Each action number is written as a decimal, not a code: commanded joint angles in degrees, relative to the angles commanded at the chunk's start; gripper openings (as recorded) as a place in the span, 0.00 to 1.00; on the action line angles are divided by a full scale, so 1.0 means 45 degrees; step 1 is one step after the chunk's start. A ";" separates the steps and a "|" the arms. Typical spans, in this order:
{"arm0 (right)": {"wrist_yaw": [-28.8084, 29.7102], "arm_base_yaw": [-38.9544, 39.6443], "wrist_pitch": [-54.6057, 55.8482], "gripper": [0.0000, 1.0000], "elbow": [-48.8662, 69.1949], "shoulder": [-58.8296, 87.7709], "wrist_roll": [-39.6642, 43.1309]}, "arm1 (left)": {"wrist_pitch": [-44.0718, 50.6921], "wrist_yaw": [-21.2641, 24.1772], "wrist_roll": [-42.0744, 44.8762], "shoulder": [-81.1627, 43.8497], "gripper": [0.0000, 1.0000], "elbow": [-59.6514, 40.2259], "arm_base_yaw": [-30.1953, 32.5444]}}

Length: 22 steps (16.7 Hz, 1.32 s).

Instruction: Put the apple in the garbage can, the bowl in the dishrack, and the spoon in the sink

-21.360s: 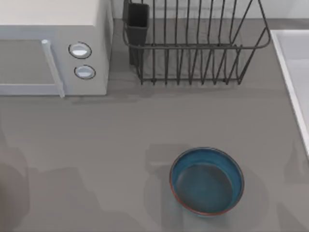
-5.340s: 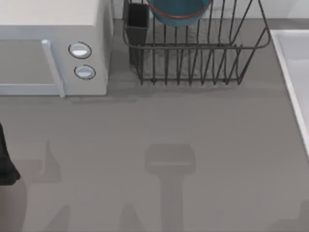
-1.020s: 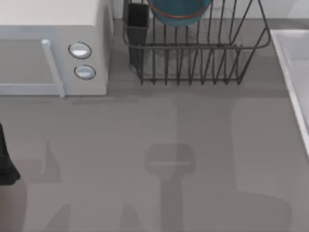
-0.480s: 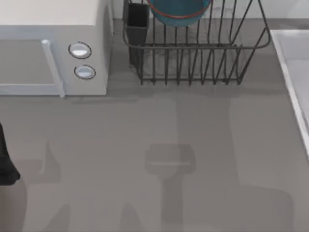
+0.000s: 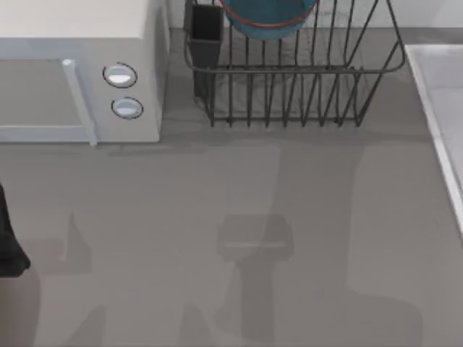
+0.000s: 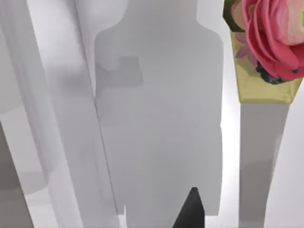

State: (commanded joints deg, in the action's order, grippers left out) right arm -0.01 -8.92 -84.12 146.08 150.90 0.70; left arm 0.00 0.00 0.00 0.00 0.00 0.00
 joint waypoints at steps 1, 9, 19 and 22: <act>0.0004 0.0007 0.0390 0.00 -0.0559 -0.0167 -0.0002 | 0.0000 0.0000 0.0000 0.0000 1.00 0.0000 0.0000; 0.0013 0.0017 0.1118 0.08 -0.1448 -0.0457 -0.0006 | 0.0000 0.0000 0.0000 0.0000 1.00 0.0000 0.0000; 0.0013 0.0017 0.1118 0.83 -0.1448 -0.0457 -0.0006 | 0.0000 0.0000 0.0000 0.0000 1.00 0.0000 0.0000; 0.0013 0.0017 0.1118 1.00 -0.1448 -0.0457 -0.0006 | 0.0000 0.0000 0.0000 0.0000 1.00 0.0000 0.0000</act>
State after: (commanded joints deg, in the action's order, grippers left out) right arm 0.05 -8.85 -79.09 139.56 148.85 0.67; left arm 0.00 0.00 0.00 0.00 0.00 0.00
